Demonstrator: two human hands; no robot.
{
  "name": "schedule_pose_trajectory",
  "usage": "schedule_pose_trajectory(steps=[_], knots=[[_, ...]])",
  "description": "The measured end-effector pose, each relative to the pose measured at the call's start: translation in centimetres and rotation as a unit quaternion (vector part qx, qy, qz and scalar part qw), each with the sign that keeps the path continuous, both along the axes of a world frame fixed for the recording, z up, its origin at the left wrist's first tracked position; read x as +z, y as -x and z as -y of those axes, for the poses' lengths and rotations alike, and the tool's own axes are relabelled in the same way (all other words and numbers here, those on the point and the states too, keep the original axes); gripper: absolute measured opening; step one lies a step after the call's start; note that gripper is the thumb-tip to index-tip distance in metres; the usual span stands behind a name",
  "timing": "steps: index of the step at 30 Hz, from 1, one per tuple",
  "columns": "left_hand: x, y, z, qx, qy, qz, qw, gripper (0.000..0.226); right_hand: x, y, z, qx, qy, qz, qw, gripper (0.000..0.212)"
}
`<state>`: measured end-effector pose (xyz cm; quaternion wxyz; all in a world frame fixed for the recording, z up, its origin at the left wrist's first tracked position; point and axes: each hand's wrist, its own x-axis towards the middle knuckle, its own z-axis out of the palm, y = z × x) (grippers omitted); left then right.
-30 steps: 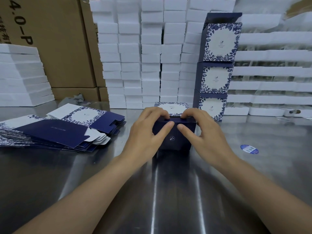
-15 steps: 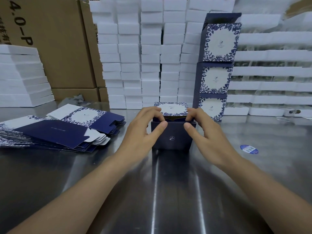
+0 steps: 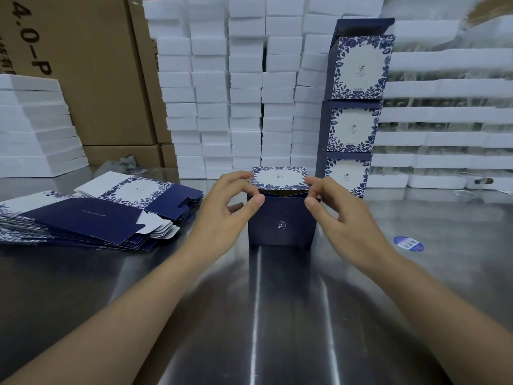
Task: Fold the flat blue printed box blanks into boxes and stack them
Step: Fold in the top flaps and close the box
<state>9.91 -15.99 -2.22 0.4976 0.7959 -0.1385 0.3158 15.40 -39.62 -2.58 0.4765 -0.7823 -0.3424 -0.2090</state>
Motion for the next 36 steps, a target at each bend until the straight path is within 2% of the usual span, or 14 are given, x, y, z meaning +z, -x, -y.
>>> schedule_pose_trajectory(steps=[1,3,5,9,12,15,18,24,27,30,33,36], knots=[[0.0,0.0,-0.1,-0.004,0.009,-0.005,1.000,0.005,-0.1,0.0,0.1,0.003,-0.005,0.005,1.000,0.009],[-0.2,0.1,-0.3,-0.016,0.009,-0.015,1.000,0.028,0.0,0.1,0.4,0.008,-0.005,0.012,1.000,0.024],[-0.2,0.2,-0.1,-0.004,-0.017,-0.012,1.000,0.039,0.1,0.1,0.6,-0.002,0.004,0.021,1.000,0.036],[-0.1,0.3,0.4,0.035,-0.013,0.010,0.999,0.026,0.3,0.2,0.5,-0.015,0.014,0.046,0.999,0.025],[0.1,0.3,0.6,0.050,0.001,0.018,0.999,0.022,0.4,0.5,0.3,-0.018,0.009,0.052,0.998,0.025],[0.0,0.3,0.7,0.059,0.011,0.022,0.998,0.027,0.6,0.8,0.2,-0.009,-0.002,0.044,0.999,0.035],[0.1,0.2,0.6,0.071,0.027,0.025,0.997,0.034,0.9,0.9,0.2,0.005,0.009,0.043,0.999,0.055],[0.9,0.7,0.8,0.100,0.056,0.085,0.990,0.039,1.3,1.0,-0.1,-0.012,0.080,0.153,0.985,0.067],[1.6,1.3,0.8,0.101,0.016,0.129,0.986,0.043,1.7,1.8,-0.6,-0.019,0.112,0.246,0.963,0.070],[2.3,2.2,1.0,0.108,-0.083,0.186,0.973,0.047,1.9,2.8,-1.4,0.005,0.132,0.304,0.943,0.084],[2.6,2.9,1.5,0.111,-0.155,0.222,0.956,0.050,2.1,3.5,-2.4,0.041,0.140,0.333,0.932,0.094],[2.6,3.2,2.3,0.081,-0.149,0.214,0.962,0.059,2.1,4.0,-2.7,0.039,0.116,0.330,0.936,0.091]])
